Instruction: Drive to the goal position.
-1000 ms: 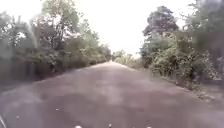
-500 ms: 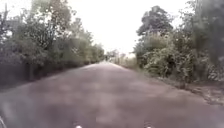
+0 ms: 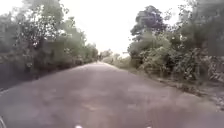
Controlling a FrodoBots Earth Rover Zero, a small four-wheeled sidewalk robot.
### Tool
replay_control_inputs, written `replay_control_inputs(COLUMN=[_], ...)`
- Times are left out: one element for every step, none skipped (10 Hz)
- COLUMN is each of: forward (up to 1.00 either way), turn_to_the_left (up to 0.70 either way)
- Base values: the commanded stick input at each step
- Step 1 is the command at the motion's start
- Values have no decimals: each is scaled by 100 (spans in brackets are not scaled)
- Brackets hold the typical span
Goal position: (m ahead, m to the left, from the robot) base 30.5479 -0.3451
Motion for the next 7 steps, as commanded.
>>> replay_control_inputs(forward=[100, 100, 100, 100, 100, 100, 100], turn_to_the_left=[-3, -3, -3, -3, -3, -3, -3])
